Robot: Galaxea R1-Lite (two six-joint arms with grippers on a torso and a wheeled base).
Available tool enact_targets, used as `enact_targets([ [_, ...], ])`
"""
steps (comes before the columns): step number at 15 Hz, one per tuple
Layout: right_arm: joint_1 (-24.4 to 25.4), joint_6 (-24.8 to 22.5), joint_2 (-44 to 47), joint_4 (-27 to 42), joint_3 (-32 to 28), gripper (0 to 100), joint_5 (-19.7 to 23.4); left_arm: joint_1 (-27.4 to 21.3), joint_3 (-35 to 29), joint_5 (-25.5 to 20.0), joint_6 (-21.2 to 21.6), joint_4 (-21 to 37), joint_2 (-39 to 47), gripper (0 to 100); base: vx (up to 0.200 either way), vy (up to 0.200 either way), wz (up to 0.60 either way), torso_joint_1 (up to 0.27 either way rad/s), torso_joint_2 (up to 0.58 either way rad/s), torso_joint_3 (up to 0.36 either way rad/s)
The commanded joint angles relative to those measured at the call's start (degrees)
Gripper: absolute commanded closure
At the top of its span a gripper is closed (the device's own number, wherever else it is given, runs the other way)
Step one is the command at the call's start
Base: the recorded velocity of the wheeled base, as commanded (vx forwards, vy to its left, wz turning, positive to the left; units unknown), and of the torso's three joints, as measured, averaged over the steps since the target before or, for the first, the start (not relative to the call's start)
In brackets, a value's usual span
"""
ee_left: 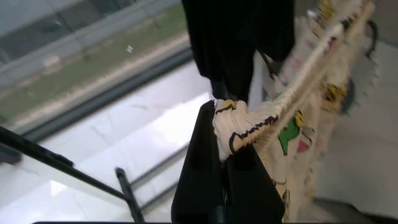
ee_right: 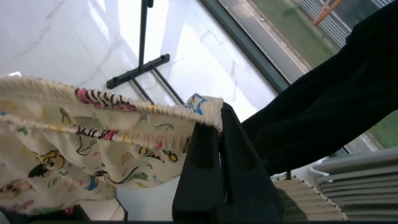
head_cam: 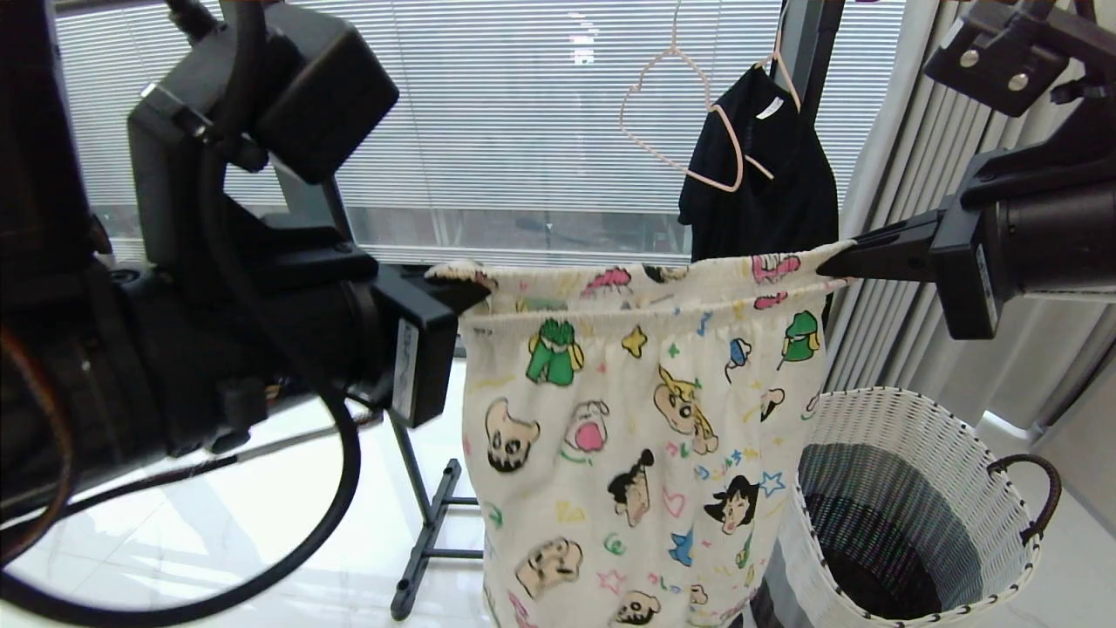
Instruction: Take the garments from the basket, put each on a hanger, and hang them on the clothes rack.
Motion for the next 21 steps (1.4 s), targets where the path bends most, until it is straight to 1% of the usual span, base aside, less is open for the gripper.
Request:
enact_targets([
  [1,0.2,-0.2,-0.9,-0.1,0.9,100,0.0,5.4,1.8,-0.1,2.6,-6.2,4.6,100,0.0,0.0,0.0,0.0,0.0,0.0],
  [6,0.1,-0.1,-0.3,-0.7,0.9,100,0.0,5.3,3.5,-0.1,2.6,-6.3,4.4,100,0.0,0.0,0.0,0.0,0.0,0.0],
  [15,0.0,0.0,0.0,-0.4,1.0,100,-0.2,5.3,3.4,-0.1,2.6,-6.4,4.4,100,0.0,0.0,0.0,0.0,0.0,0.0],
  [16,0.0,0.0,0.0,-0.3,1.3,0,-0.2,5.3,3.4,-0.1,2.6,-6.4,4.4,100,0.0,0.0,0.0,0.0,0.0,0.0],
  [18,0.0,0.1,-0.8,-0.4,2.7,0,-0.4,5.4,3.4,-0.1,2.6,-6.4,4.5,100,0.0,0.0,0.0,0.0,0.0,0.0],
  [21,-0.8,0.0,-3.6,-0.4,6.7,0,-0.7,6.3,3.6,0.0,2.7,-6.3,4.5,100,0.0,0.0,0.0,0.0,0.0,0.0],
])
